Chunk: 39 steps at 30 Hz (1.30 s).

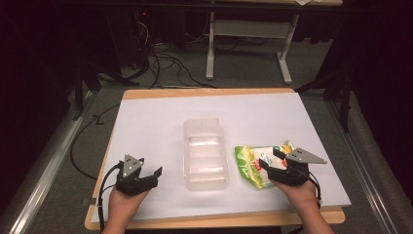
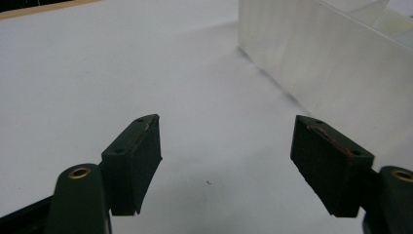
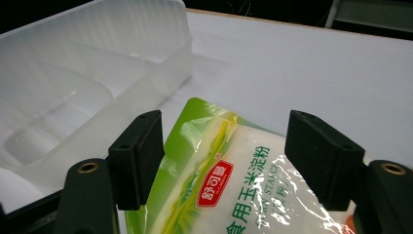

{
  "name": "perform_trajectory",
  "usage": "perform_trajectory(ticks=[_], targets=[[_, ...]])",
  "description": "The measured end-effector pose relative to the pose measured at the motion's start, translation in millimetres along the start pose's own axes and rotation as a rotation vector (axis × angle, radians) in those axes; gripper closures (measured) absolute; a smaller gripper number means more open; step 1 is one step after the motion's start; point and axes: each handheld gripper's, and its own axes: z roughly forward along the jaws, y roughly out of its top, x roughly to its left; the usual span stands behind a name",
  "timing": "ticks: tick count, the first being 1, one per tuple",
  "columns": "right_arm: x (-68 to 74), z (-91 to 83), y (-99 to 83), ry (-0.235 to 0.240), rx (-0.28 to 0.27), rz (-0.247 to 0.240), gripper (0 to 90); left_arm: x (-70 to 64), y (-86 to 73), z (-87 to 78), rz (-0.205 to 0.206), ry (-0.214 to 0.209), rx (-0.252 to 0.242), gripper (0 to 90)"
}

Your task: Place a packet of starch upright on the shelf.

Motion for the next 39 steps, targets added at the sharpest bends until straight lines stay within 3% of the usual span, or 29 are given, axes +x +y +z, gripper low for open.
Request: perform_trajectory(ticks=[7,18,39], targets=[[-5.7,0.9,-1.5,-0.005,0.009,-0.014,35.4,4.1,-1.1,3.4,-0.039,-0.016,0.015,27.7],[-3.9,-2.6,-3.4,-0.005,0.001,-0.041,41.1,0.3,-0.3,2.9,-0.024,-0.026,0.002,28.2],[9.2,1.9,-2.4,0.018,0.035,-0.066,37.0,1.3,-0.7,1.5,-0.027,-0.035,-0.006,28.2]])
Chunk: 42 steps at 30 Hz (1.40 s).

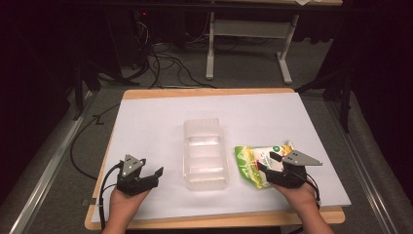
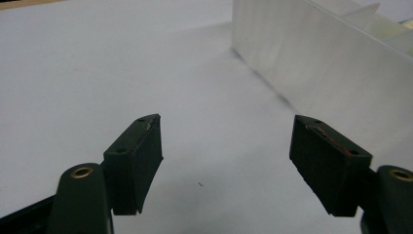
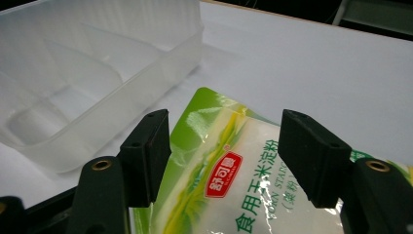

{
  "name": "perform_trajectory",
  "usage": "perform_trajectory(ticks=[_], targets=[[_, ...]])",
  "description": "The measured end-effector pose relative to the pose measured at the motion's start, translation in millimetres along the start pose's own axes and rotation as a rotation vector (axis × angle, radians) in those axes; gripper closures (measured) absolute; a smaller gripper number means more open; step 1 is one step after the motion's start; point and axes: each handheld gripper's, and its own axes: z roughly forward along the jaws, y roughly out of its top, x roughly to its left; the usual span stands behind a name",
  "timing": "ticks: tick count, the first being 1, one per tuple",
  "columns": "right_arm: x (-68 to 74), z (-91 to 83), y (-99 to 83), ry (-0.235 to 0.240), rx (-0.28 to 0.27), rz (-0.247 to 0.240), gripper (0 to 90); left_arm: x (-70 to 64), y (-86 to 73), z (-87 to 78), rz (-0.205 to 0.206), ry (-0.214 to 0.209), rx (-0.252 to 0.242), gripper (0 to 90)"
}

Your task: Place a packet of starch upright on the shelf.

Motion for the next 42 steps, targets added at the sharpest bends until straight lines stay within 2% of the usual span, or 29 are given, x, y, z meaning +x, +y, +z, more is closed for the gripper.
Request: perform_trajectory(ticks=[12,13,15,17,23,24,26,32,34,35,37,42], targets=[[18.3,9.6,1.3,0.070,0.068,-0.010,33.5,-0.7,0.3,-0.4,0.008,0.000,-0.008,28.5],[22.3,12.5,0.2,0.086,0.091,-0.019,33.9,-0.7,0.3,-0.7,0.008,-0.002,-0.007,28.5],[24.1,14.3,-0.4,0.094,0.101,-0.033,34.0,-0.8,0.3,-0.7,0.010,-0.003,-0.006,28.5],[30.2,19.5,-2.0,0.112,0.134,-0.065,35.5,-0.8,0.4,-0.3,0.017,-0.002,-0.003,28.5],[34.0,27.2,-6.5,0.115,0.192,-0.097,43.1,-1.3,0.3,-0.1,0.020,-0.002,-0.002,28.5],[34.8,29.9,-9.7,0.122,0.214,-0.116,45.6,-1.7,0.5,-0.7,0.021,-0.001,-0.006,28.6],[36.3,31.6,-12.0,0.126,0.242,-0.125,48.9,-1.9,0.7,-1.5,0.022,-0.002,-0.010,28.7],[37.5,36.9,-17.0,0.113,0.303,-0.151,58.0,-1.4,0.8,-1.7,0.024,-0.004,-0.013,29.9],[36.7,38.0,-18.1,0.108,0.307,-0.150,61.1,-1.1,0.8,-1.9,0.027,-0.005,-0.009,32.6],[37.6,38.6,-18.7,0.094,0.323,-0.170,64.0,-1.0,0.7,-1.5,0.022,-0.018,-0.001,33.0],[39.3,39.3,-19.2,0.078,0.325,-0.189,67.6,-1.2,0.6,-1.3,0.022,-0.018,0.003,33.1],[37.7,39.9,-20.1,0.063,0.326,-0.194,76.2,-2.3,0.3,0.0,0.029,-0.014,0.008,32.6]])
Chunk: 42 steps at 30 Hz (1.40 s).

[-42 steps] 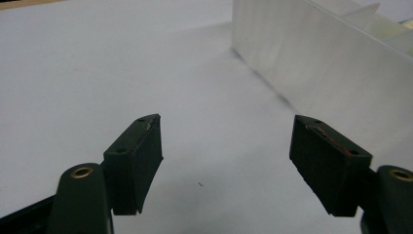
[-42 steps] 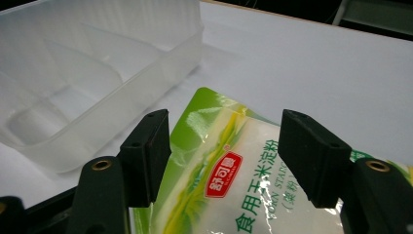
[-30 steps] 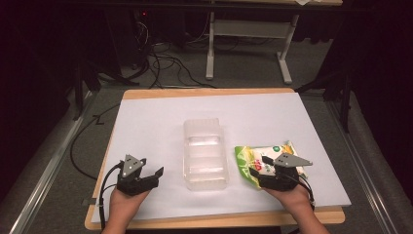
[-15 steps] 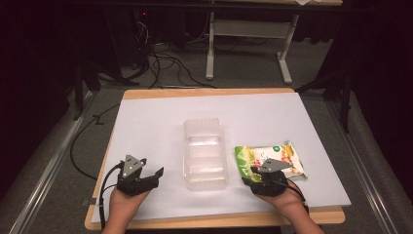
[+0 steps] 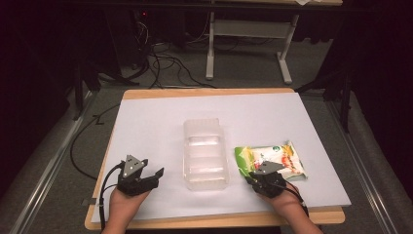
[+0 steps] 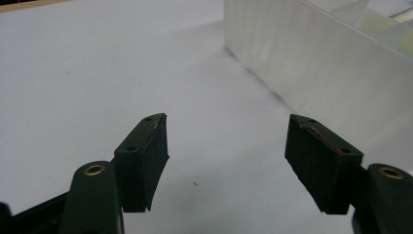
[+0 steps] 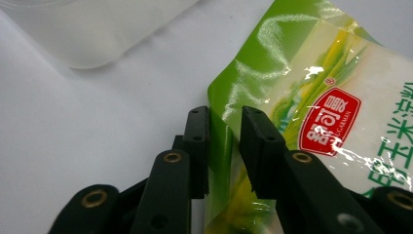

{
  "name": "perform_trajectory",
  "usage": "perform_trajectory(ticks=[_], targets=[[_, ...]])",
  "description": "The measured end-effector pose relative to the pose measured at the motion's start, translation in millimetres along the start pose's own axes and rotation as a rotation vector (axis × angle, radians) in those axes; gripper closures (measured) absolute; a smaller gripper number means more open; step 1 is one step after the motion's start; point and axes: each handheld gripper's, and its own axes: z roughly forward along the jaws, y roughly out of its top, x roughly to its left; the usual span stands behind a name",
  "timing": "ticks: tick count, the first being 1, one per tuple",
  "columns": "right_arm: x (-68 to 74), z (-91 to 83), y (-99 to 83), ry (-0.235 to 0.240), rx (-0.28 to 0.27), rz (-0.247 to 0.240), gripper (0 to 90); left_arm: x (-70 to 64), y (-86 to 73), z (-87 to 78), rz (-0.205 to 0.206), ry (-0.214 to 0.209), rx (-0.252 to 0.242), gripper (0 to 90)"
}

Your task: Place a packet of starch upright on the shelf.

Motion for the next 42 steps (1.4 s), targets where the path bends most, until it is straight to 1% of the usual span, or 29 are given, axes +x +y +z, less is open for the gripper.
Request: perform_trajectory(ticks=[2,3,4,5,10,11,13,15,16,17,19,23,28,29,30,31,33,34,35,36,37,40,42], targets=[[0.9,0.2,0.6,0.006,0.008,0.007,81.8,0.0,0.0,0.2,0.000,0.000,0.001,32.4],[1.3,0.7,0.8,0.016,0.006,0.004,84.3,0.1,-0.1,0.3,-0.002,-0.002,0.002,32.4],[1.3,0.7,0.8,0.016,0.006,0.004,84.3,0.1,-0.1,0.3,-0.002,-0.002,0.002,32.4],[2.8,0.6,1.5,0.017,0.011,-0.006,87.2,0.1,-0.2,0.3,-0.003,-0.003,0.003,32.5],[0.9,-0.7,1.6,0.035,0.011,0.002,89.3,0.6,-0.3,0.0,-0.005,-0.002,0.000,32.5],[0.6,-3.0,2.0,0.037,-0.005,-0.005,89.5,0.7,-0.3,0.0,-0.006,-0.002,-0.001,32.5],[-0.1,-6.5,2.5,0.039,-0.030,0.011,89.7,1.2,-0.3,0.1,-0.007,0.000,-0.004,32.5],[-1.5,-10.0,2.7,0.036,-0.052,0.016,89.8,1.3,-0.4,0.4,-0.008,-0.001,-0.004,32.5],[-1.5,-10.0,2.7,0.036,-0.052,0.016,89.8,1.3,-0.4,0.4,-0.008,-0.001,-0.004,32.5],[-2.6,-13.9,3.1,0.035,-0.072,0.027,89.9,1.2,-0.4,0.4,-0.008,-0.001,-0.004,32.5],[-3.1,-17.6,3.7,0.031,-0.095,0.035,90.0,1.1,-0.4,0.2,-0.006,0.000,-0.008,32.5],[-4.7,-23.7,5.0,0.021,-0.139,0.039,90.0,1.5,-0.5,0.1,-0.007,0.003,-0.006,32.5],[-7.3,-31.1,7.6,0.013,-0.191,0.057,90.0,1.6,-0.4,0.3,-0.007,0.004,-0.006,32.5],[-8.6,-32.6,8.7,0.009,-0.206,0.053,90.0,1.7,-0.4,0.1,-0.008,0.005,-0.008,32.5],[-8.6,-32.6,8.7,0.009,-0.206,0.053,90.0,1.7,-0.4,0.1,-0.008,0.005,-0.008,32.5],[-10.9,-35.9,11.0,0.007,-0.233,0.061,90.0,2.1,-0.3,-0.4,-0.007,0.006,-0.009,32.5],[-13.3,-40.1,14.0,0.002,-0.266,0.086,90.0,2.6,-0.2,-0.6,-0.009,0.007,-0.009,32.5],[-13.3,-40.1,14.0,0.002,-0.266,0.086,90.0,2.6,-0.2,-0.6,-0.009,0.007,-0.009,32.5],[-16.4,-45.5,17.7,-0.007,-0.299,0.090,90.0,2.7,-0.2,-0.6,-0.010,0.008,-0.011,32.5],[-16.4,-45.5,17.7,-0.007,-0.299,0.090,90.0,2.8,-0.3,-0.7,-0.009,0.010,-0.011,32.5],[-20.4,-51.1,21.2,-0.008,-0.338,0.101,90.0,3.2,-0.4,-1.2,-0.007,0.013,-0.013,32.5],[-25.9,-58.9,28.3,-0.019,-0.378,0.098,90.0,3.6,-0.4,-1.1,-0.014,0.008,-0.014,32.5],[-30.2,-63.9,33.6,-0.022,-0.407,0.105,90.0,4.1,-0.4,-1.4,-0.015,0.007,-0.015,32.4]])
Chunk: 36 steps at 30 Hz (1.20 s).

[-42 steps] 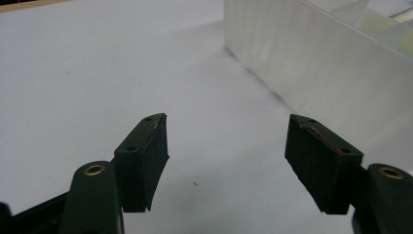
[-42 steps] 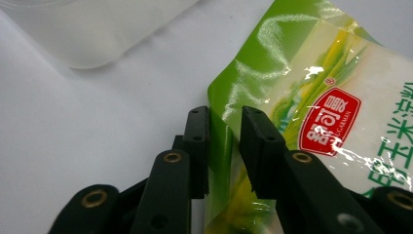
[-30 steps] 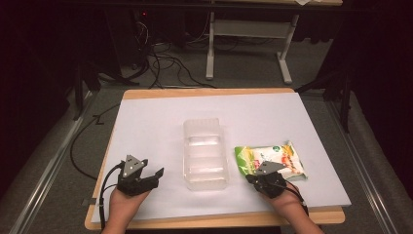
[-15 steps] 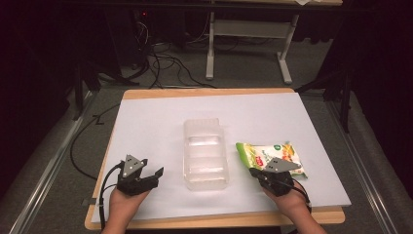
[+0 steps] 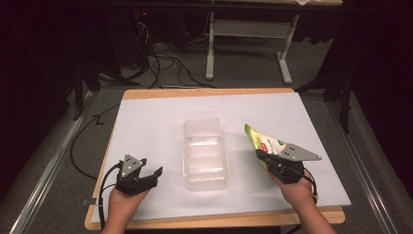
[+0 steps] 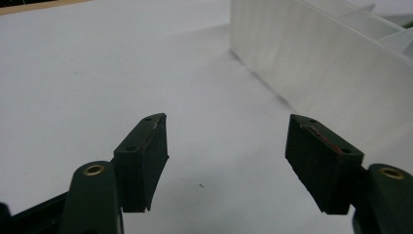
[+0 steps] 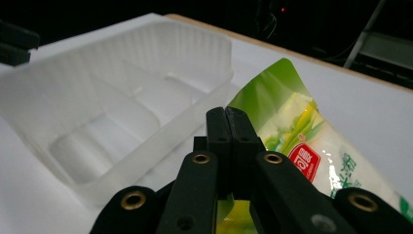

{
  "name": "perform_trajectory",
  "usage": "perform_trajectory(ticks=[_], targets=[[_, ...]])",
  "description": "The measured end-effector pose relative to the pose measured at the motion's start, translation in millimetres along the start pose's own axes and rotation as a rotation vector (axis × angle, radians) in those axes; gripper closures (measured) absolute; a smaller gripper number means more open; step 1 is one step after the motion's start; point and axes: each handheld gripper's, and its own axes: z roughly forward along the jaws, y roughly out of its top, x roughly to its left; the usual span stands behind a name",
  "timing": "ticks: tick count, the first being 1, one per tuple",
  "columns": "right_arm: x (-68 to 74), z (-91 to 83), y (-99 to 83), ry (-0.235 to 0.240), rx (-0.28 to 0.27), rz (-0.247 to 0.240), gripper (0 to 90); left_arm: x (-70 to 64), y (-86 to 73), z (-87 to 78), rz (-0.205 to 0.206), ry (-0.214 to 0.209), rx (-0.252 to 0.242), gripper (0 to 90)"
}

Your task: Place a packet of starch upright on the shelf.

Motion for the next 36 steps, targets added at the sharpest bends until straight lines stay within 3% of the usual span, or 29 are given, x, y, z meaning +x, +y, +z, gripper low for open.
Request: perform_trajectory(ticks=[10,19,29,36], targets=[[-23.2,-12.9,32.7,-0.017,-0.156,0.054,90.0,2.3,-0.5,-1.3,-0.007,0.001,-0.006,32.3],[-32.7,-17.8,55.4,-0.027,-0.227,0.059,90.0,2.5,-0.6,-0.1,-0.009,-0.003,-0.007,32.3],[-37.7,-17.3,71.1,-0.048,-0.261,0.070,90.0,2.8,-0.6,0.7,-0.011,-0.001,-0.007,32.2],[-32.0,-18.3,55.7,-0.056,-0.247,0.079,90.0,2.9,-0.4,-1.3,-0.007,-0.001,-0.012,32.2]])
